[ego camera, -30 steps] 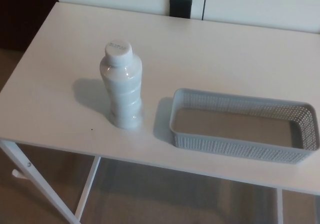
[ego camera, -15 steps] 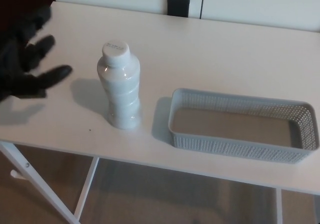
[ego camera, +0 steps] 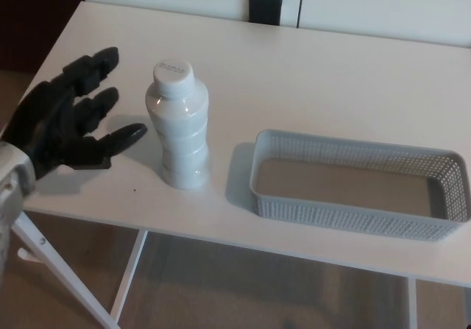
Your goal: The robot walk up to a desk on which a bottle is kept on the left hand side and a container is kept on the right hand side. The robot uses its left hand to pick up the bottle and places it in the container.
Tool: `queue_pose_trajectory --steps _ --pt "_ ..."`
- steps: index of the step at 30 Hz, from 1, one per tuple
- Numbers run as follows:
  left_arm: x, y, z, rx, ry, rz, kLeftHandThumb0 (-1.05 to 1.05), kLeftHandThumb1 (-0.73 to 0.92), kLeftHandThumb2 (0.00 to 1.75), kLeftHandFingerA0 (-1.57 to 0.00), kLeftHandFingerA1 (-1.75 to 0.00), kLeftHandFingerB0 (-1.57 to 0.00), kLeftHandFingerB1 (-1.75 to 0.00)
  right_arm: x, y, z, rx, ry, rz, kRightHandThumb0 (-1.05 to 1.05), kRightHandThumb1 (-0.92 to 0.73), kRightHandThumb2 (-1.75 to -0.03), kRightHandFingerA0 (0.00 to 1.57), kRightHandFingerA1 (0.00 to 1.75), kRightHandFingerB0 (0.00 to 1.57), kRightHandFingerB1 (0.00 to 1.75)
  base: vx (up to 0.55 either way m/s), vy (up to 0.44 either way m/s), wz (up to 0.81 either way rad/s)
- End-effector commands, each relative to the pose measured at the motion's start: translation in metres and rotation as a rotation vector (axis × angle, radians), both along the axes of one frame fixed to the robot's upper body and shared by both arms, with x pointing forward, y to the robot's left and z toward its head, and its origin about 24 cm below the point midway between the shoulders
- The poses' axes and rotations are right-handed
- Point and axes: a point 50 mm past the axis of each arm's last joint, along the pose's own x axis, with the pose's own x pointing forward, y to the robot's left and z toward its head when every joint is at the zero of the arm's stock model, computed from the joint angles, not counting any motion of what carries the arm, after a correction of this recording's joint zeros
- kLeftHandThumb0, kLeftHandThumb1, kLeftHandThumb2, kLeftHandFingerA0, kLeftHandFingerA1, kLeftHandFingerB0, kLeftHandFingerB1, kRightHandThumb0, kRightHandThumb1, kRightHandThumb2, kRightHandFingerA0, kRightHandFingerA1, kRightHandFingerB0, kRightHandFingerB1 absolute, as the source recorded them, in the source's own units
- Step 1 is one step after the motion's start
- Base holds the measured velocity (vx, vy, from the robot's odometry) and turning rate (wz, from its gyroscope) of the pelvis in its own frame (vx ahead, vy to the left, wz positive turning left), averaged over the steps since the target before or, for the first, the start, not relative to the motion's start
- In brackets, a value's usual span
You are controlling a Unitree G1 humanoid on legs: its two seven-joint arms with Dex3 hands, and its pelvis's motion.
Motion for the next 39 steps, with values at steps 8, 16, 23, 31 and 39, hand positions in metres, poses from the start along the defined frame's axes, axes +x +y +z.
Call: queue_pose_trajectory --steps 8,16,23,31,39 --pt "0.001 -0.024 -0.007 -0.049 0.041 -0.035 -0.65 0.39 0.70 0.00 -0.02 0.00 0.00 0.001 0.000 0.001 0.028 -0.009 -0.035 -0.61 -0.32 -0.72 0.29 0.50 0.21 0.48 0.00 0.000 0.00" --pt "0.002 -0.045 -0.012 0.005 0.029 -0.091 -0.66 0.41 0.72 0.00 -0.07 0.00 0.00 0.007 0.000 0.004 0.034 -0.036 -0.007 -0.61 -0.34 -0.72 0.24 0.48 0.15 0.43 0.00 0.000 0.00" --pt "0.004 -0.063 -0.024 0.012 0.081 -0.067 -0.65 0.42 0.73 0.00 -0.09 0.00 -0.01 0.013 0.001 0.006 0.042 -0.047 -0.026 -0.60 -0.31 -0.71 0.29 0.49 0.19 0.45 0.00 0.000 0.00" --pt "0.021 -0.082 -0.040 -0.036 0.325 0.289 -0.41 0.50 0.75 -0.48 -0.54 0.00 -0.08 0.024 0.007 0.008 0.071 -0.079 -0.049 -0.62 -0.35 -0.52 0.36 0.45 0.25 0.40 0.00 0.000 0.00" --pt "0.042 -0.085 -0.045 0.099 0.298 0.364 -0.12 0.71 0.61 -1.04 -0.82 -0.83 -0.53 0.037 0.010 0.013 0.087 -0.120 -0.047 -0.62 -0.37 -0.52 0.30 0.41 0.22 0.39 0.00 0.000 0.00"
